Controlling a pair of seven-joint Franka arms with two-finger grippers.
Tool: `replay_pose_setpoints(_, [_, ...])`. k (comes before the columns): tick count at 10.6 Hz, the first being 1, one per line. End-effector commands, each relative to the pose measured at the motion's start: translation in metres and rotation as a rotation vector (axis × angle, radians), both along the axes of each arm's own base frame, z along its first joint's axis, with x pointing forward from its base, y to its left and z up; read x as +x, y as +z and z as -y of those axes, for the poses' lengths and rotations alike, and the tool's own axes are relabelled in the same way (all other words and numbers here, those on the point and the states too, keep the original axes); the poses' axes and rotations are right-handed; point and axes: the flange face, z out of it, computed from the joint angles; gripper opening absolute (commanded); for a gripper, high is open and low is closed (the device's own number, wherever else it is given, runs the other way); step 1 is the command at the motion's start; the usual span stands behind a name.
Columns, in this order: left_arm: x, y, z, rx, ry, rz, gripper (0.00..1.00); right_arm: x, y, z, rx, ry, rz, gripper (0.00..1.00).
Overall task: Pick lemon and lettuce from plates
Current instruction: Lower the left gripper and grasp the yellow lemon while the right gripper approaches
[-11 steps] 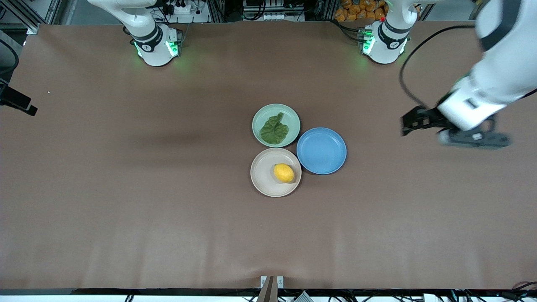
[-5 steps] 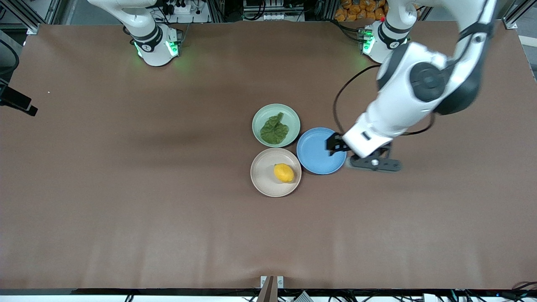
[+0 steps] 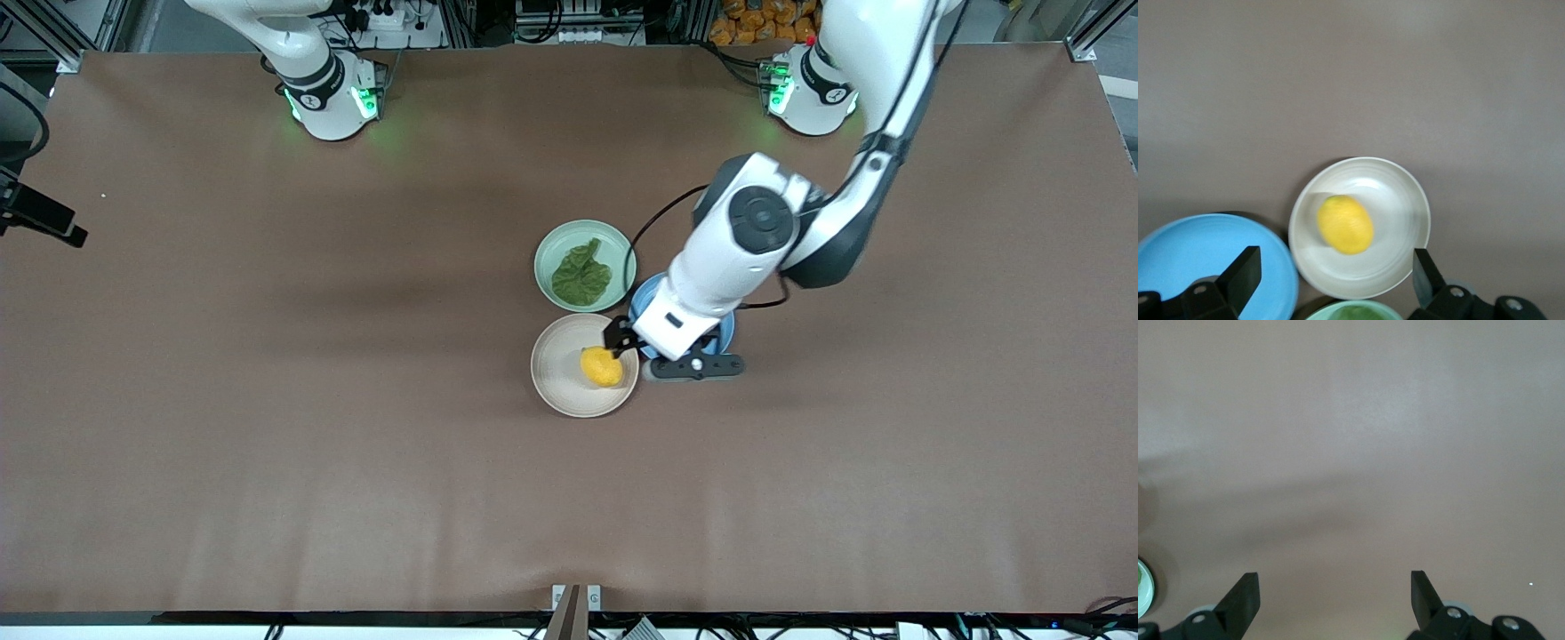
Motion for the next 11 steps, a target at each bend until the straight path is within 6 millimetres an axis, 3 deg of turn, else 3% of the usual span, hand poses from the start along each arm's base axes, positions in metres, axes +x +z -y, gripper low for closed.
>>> replay_pose_setpoints(1, [-0.001,-0.05,0.028,-0.031,0.121,-0.005,1.0,0.014,-0.024,-0.025,-0.005,-0.027,-0.044,1.0])
replay_pose_setpoints(2, [-0.006,-0.066,0.034,-0.023,0.166,-0.031,1.0,0.019,-0.031,-0.045,-0.01,-0.035,-0.054,1.0])
replay_pose_setpoints(5, [-0.017,-0.109,0.046,0.041,0.297,-0.073,1.0,0.036,-0.056,-0.079,-0.02,-0.053,-0.065,1.0])
replay_pose_setpoints(9, [-0.02,-0.142,0.044,0.068,0.324,-0.11,1.0,0.047,-0.096,-0.126,-0.029,-0.061,-0.07,1.0])
replay_pose_setpoints(11, [-0.012,-0.147,0.048,0.055,0.348,-0.11,1.0,0.047,-0.121,-0.153,-0.013,-0.069,-0.056,1.0])
